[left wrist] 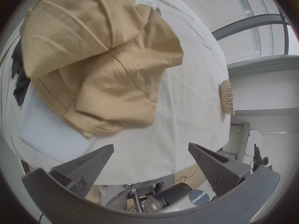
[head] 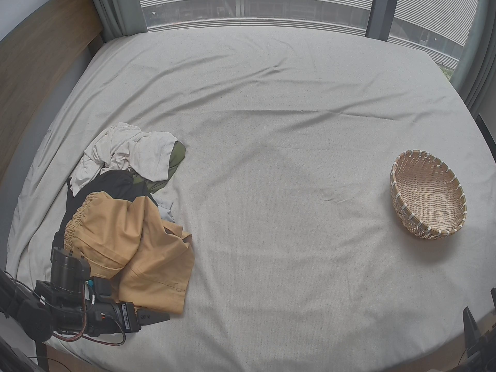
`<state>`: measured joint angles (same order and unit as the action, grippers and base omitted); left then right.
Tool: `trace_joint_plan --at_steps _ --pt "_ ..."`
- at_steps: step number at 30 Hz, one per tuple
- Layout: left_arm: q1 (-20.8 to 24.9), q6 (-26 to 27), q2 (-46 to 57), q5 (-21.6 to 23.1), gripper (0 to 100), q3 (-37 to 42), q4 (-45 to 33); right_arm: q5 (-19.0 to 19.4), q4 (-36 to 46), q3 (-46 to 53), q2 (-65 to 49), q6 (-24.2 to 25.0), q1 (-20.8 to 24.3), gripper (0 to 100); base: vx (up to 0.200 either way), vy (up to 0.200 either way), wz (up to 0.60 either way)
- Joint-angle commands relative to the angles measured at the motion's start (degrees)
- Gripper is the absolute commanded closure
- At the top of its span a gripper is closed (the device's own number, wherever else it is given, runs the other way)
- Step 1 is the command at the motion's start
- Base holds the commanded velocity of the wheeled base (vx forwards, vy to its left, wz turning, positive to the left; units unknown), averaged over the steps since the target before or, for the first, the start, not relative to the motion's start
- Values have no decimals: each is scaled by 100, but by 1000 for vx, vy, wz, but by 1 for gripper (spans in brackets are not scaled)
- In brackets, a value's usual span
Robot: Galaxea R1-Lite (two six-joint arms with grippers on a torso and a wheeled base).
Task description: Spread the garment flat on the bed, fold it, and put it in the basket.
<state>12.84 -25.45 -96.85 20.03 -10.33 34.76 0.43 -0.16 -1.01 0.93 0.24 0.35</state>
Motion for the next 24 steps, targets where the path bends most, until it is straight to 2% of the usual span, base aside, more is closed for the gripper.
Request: trace_joint_plan --at_steps 1,13,22,24 --pt "-18 5 -686 -148 0 206 497 1 -2 101 -66 2 9 0 0 0 0" --pt "-27 76 -1600 -254 0 707 1859 1 -2 101 -75 2 9 0 0 0 0" --pt "-36 23 -2707 -474 0 909 3925 1 -2 101 -75 2 9 0 0 0 0" --pt "-36 14 -2751 -491 0 927 4065 1 -2 101 -75 2 9 0 0 0 0"
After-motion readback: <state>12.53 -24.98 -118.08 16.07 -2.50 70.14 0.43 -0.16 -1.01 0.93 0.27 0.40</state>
